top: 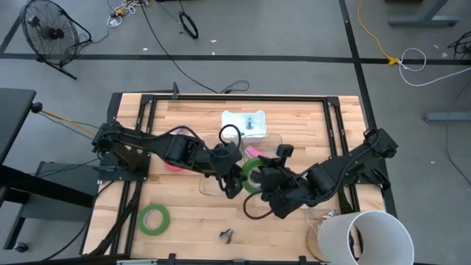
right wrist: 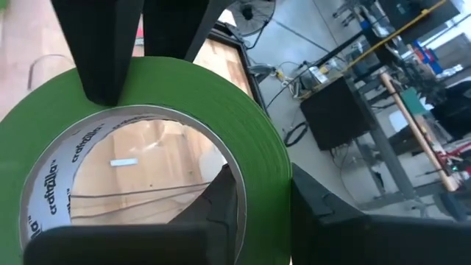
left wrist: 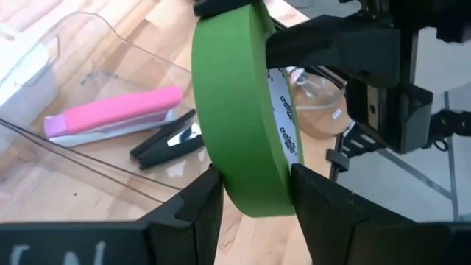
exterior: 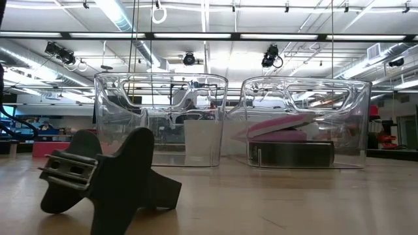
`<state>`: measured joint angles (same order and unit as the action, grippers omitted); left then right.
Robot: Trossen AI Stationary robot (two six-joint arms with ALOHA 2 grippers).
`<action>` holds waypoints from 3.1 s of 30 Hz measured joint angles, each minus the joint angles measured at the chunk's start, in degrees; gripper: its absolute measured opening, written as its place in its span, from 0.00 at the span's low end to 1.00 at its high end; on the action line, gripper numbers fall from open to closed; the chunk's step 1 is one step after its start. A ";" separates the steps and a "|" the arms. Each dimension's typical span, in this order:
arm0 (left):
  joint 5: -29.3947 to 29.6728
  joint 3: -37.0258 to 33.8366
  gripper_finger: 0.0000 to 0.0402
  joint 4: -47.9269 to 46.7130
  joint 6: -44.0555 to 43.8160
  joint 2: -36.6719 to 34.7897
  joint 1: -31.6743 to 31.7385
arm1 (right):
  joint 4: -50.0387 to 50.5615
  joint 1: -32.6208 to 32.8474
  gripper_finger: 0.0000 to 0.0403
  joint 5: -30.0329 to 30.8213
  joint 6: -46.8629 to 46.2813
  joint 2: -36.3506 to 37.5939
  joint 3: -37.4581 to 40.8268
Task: Pick and place Stapler, Stapler remover, tape
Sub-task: Put the right green tape into the left transparent bin
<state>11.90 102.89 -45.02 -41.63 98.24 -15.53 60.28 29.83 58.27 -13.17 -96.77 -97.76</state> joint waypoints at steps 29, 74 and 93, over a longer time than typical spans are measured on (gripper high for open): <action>1.94 -0.02 0.31 -1.88 1.82 0.11 0.41 | -3.90 -5.39 0.15 1.63 6.71 0.35 0.00; 0.44 -0.61 0.26 -32.95 -3.88 0.11 3.28 | 9.76 -5.80 0.28 -4.03 -2.95 17.32 -0.22; -17.40 -18.78 0.26 -15.63 5.26 -0.09 15.11 | 10.42 -5.76 0.24 -10.42 -3.13 20.39 -0.11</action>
<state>-5.50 84.11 -60.65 -36.37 98.15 -0.42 70.70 24.08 47.85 -16.29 -76.38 -97.86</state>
